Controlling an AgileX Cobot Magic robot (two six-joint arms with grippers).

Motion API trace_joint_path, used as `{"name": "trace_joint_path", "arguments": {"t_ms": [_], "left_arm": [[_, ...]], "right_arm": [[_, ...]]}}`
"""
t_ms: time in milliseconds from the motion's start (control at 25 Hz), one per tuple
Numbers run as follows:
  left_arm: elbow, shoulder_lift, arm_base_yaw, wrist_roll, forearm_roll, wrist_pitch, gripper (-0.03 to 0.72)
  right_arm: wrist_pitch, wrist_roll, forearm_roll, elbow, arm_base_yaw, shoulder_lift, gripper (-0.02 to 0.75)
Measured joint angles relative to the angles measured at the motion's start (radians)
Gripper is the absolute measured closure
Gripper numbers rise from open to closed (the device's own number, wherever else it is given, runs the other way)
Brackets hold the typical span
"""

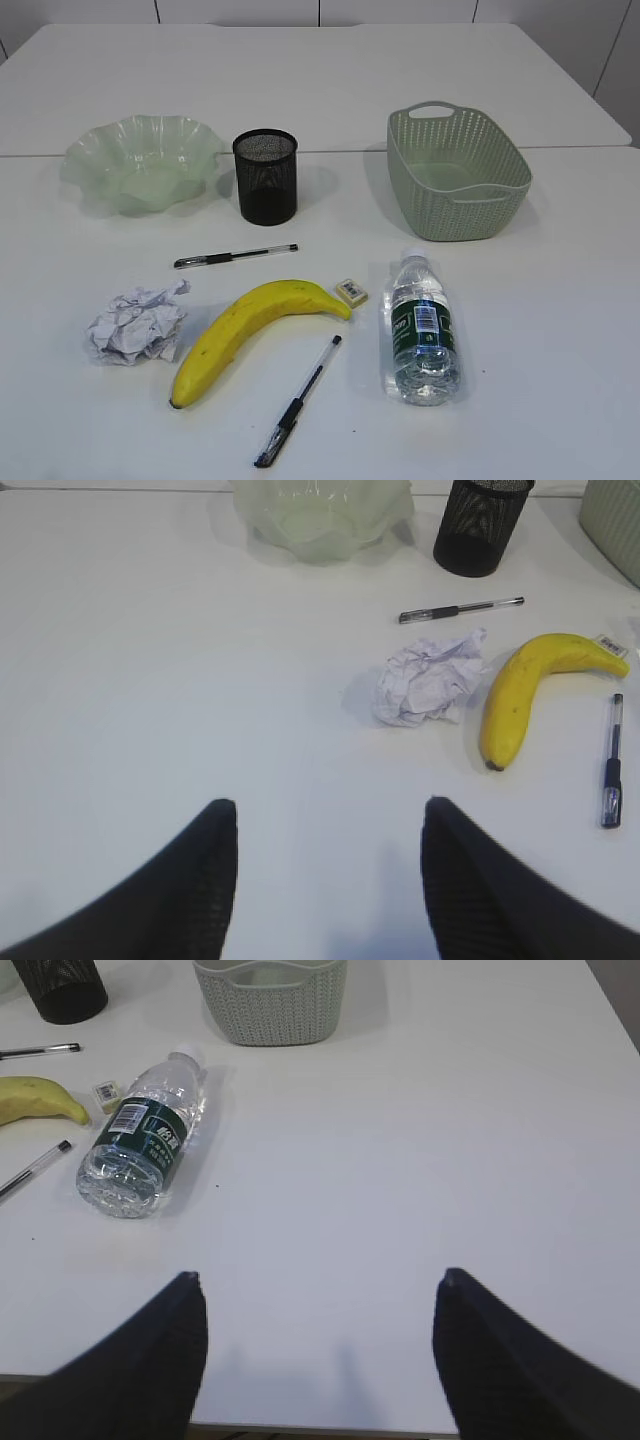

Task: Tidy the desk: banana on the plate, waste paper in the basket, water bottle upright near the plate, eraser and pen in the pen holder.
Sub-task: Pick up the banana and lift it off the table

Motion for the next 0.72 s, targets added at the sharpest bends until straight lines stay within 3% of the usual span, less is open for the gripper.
{"name": "trace_joint_path", "arguments": {"t_ms": [720], "left_arm": [[0.0, 0.0, 0.0, 0.0, 0.002, 0.0, 0.292]], "right_arm": [[0.0, 0.0, 0.0, 0.0, 0.0, 0.0, 0.216]]}}
